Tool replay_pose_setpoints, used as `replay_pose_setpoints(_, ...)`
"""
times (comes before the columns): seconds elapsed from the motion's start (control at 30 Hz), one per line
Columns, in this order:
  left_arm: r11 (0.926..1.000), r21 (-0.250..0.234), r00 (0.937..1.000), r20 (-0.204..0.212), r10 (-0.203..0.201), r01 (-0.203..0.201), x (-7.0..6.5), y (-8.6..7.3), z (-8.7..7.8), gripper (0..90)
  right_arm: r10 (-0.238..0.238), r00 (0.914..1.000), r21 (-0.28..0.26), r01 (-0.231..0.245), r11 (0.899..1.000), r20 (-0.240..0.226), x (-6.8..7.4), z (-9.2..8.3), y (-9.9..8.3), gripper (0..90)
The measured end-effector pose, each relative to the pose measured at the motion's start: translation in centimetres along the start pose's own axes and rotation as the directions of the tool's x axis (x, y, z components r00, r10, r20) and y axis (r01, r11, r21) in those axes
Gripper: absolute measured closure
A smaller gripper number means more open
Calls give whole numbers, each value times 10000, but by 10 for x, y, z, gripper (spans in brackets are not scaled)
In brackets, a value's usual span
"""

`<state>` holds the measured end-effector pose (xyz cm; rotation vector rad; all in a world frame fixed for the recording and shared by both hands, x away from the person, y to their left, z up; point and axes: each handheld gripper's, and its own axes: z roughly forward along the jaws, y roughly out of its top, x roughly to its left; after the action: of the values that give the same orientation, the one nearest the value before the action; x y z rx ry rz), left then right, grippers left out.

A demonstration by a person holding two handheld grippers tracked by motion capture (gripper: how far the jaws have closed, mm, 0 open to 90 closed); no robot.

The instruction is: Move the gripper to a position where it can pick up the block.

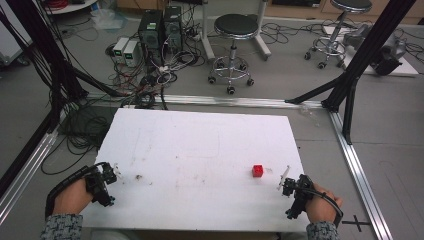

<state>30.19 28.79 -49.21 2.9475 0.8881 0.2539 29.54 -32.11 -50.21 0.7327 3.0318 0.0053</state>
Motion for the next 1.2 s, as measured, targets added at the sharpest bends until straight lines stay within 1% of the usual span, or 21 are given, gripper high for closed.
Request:
replay_pose_setpoints(0.1,10000,-31,10000,-33,-22,22,0,-1,-1,197,-15,10000,-93,14,10000,-48,-1,-2,-2,10)
replay_pose_setpoints(0.17,10000,-23,10000,-18,-36,36,0,-1,-1,198,77,9999,-168,-78,9998,-100,0,-3,-4,10)
replay_pose_setpoints(0.2,10000,-34,10000,-11,-36,36,0,0,-1,197,236,9997,-226,-237,9995,-13,-1,-4,-5,10)
replay_pose_setpoints(0.23,10000,-34,10000,-6,-51,51,-1,0,-2,197,282,9996,-296,-279,9992,87,-1,-3,-6,10)
replay_pose_setpoints(0.3,10000,-50,10000,-3,-64,64,-1,0,-2,197,347,9993,-336,-342,9988,121,-2,-3,-6,10)
replay_pose_setpoints(0.33,10000,-75,10000,5,-41,41,-1,0,-2,197,487,9988,-455,-485,9978,23,-2,-4,-7,10)
replay_pose_setpoints(0.37,10000,-75,10000,5,-41,41,-1,0,-2,197,487,9988,-455,-485,9978,23,-2,-4,-7,10)
replay_pose_setpoints(0.4,10000,-92,10000,-19,-27,27,-1,0,-1,197,466,9989,-625,-468,9969,-44,-2,-5,-7,10)
replay_pose_setpoints(0.5,10000,-87,10000,-20,-6,5,-1,1,-2,198,535,9986,-690,-536,9962,-20,-2,-5,-5,10)
replay_pose_setpoints(0.6,9999,-130,10000,-32,-18,17,-1,1,-3,198,435,9990,-677,-441,9967,-116,-1,-5,-3,10)
replay_pose_setpoints(0.67,9999,-138,10000,-38,-31,30,-1,0,-4,198,160,9998,-552,-167,9983,-135,-1,-5,-1,10)
replay_pose_setpoints(0.83,9999,-143,10000,-54,-44,43,-1,0,-4,198,149,9998,-437,-154,9989,-123,0,-4,0,10)
replay_pose_setpoints(0.9,9999,-169,10000,-68,-7,6,-1,0,-4,198,56,9997,-370,-65,9993,-222,0,-4,0,10)
replay_pose_setpoints(0.93,9999,-147,10000,-80,21,-23,-1,1,-5,198,-31,9999,-381,26,9993,-129,0,-4,1,10)
replay_pose_setpoints(1.0,9998,-186,9999,-112,21,-23,-1,1,-4,198,-49,9998,-378,42,9993,-184,0,-4,0,10)
replay_pose_setpoints(1.03,9998,-192,9999,-110,18,-21,-1,1,-4,198,-131,9997,-357,123,9993,-207,0,-5,0,10)
replay_pose_setpoints(1.2,9998,-207,10000,-65,-35,33,-1,0,-4,198,-93,9998,-349,86,9994,-201,-3,-7,1,10)
